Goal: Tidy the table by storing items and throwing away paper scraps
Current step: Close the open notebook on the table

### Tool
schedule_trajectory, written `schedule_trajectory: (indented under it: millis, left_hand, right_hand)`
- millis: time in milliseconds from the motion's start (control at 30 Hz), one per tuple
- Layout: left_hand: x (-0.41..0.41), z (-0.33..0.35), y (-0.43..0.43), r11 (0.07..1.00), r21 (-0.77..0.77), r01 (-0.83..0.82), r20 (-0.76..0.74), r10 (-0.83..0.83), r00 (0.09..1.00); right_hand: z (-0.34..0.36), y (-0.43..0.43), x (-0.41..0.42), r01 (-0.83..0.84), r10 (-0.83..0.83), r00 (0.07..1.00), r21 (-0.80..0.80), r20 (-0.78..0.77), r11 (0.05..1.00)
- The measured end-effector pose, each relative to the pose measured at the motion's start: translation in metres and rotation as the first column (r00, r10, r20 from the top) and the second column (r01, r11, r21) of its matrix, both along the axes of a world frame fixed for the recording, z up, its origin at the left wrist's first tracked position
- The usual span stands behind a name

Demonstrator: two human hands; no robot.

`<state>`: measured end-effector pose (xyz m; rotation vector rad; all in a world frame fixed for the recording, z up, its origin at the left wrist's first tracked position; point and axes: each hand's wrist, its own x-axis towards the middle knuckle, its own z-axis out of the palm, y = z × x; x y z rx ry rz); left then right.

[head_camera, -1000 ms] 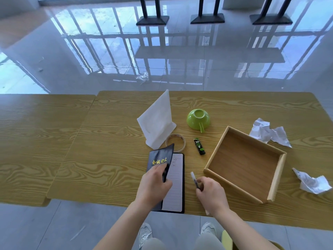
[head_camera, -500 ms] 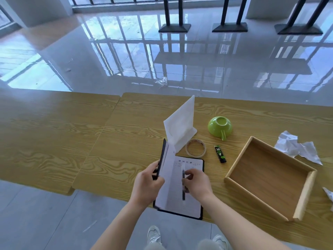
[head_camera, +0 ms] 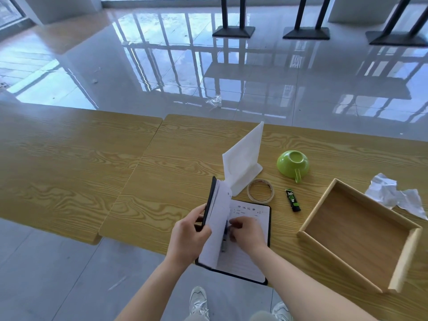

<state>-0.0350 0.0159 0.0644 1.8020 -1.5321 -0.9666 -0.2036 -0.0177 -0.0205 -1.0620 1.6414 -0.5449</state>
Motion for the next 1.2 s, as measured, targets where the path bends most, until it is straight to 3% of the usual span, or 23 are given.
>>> schedule_trajectory:
  millis: [167, 400, 533, 800, 1000, 1200]
  left_hand:
    - [-0.009, -0.002, 0.001, 1.000, -0.008, 0.024, -0.001, -0.024, 1.000]
    - [-0.024, -0.003, 0.004, 0.994, -0.082, 0.069, 0.013, -0.068, 0.998]
    - [-0.037, -0.008, 0.006, 0.991, -0.099, 0.090, 0.029, -0.088, 0.996]
    - [-0.075, -0.027, 0.013, 0.971, -0.116, 0.210, 0.185, -0.187, 0.965]
    - [-0.099, -0.051, 0.020, 0.952, -0.075, 0.297, 0.267, -0.268, 0.926]
    - [-0.118, -0.075, 0.024, 0.930, 0.020, 0.366, 0.464, -0.333, 0.821]
  right_hand:
    - [0.002, 0.005, -0.005, 0.075, -0.081, 0.983, 0.041, 0.164, 0.996]
    - [0.004, 0.011, -0.031, 0.054, -0.056, 0.992, 0.017, 0.116, 0.998]
    - [0.002, 0.016, -0.056, 0.124, -0.127, 0.985, 0.030, 0.113, 0.992]
    - [-0.010, 0.025, -0.096, 0.256, -0.257, 0.966, 0.027, 0.033, 0.966]
    - [-0.007, 0.026, -0.097, 0.296, -0.302, 0.945, 0.070, 0.122, 0.953]
    - [-0.003, 0.032, -0.101, 0.253, -0.259, 0.955, 0.059, 0.148, 0.966]
